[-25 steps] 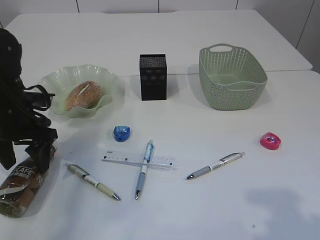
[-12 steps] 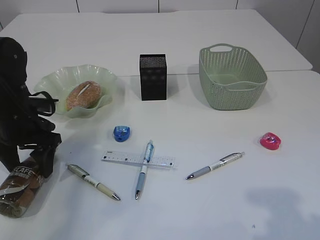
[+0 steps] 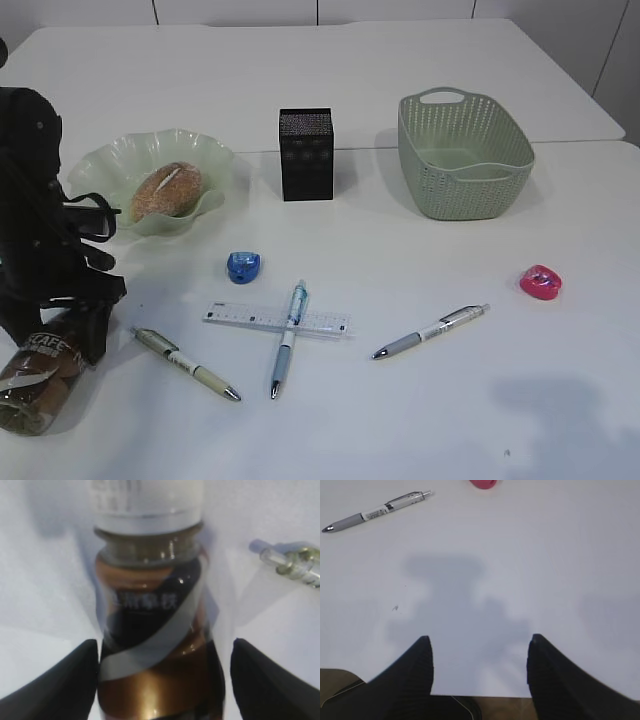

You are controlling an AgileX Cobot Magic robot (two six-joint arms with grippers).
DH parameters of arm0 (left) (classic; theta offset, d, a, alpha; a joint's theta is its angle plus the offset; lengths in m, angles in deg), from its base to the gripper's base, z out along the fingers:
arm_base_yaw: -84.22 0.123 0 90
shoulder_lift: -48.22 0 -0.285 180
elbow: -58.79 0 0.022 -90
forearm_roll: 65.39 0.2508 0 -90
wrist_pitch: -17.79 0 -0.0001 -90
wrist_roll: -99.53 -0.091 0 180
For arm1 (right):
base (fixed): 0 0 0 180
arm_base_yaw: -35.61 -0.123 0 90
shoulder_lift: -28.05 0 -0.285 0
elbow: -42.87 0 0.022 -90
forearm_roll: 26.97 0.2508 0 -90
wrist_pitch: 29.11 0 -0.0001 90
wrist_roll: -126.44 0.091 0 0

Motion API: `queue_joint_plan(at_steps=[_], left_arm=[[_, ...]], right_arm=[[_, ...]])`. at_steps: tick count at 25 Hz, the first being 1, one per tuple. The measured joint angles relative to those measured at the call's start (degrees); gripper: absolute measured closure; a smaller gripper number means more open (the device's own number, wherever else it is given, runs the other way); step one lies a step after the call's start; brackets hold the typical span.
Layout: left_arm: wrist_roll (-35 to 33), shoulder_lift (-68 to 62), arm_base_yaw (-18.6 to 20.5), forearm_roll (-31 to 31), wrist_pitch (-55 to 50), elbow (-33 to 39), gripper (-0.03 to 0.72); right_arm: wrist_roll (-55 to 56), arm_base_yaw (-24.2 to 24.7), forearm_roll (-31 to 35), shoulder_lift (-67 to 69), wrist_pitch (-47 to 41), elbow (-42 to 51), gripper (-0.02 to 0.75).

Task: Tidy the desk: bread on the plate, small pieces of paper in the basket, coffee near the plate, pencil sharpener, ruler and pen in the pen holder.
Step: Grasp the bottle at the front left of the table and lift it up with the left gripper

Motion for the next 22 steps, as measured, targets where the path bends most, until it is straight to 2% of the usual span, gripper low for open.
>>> queue_joint_plan(at_steps=[6, 8, 22], left_arm=[[0.0, 0.0, 0.0, 0.0, 0.0, 0.0, 0.291], [0.0, 0.0, 0.0, 0.0, 0.0, 0.0, 0.317], [0.0, 0.3, 0.0, 0.1, -1.9, 0.1, 0.330]], right_arm=[[0.0, 0.0, 0.0, 0.0, 0.3, 0.0, 0.271], [0.0, 0.0, 0.0, 0.0, 0.3, 0.0, 0.271], [0.0, 0.0, 0.0, 0.0, 0.6, 0.0, 0.271]])
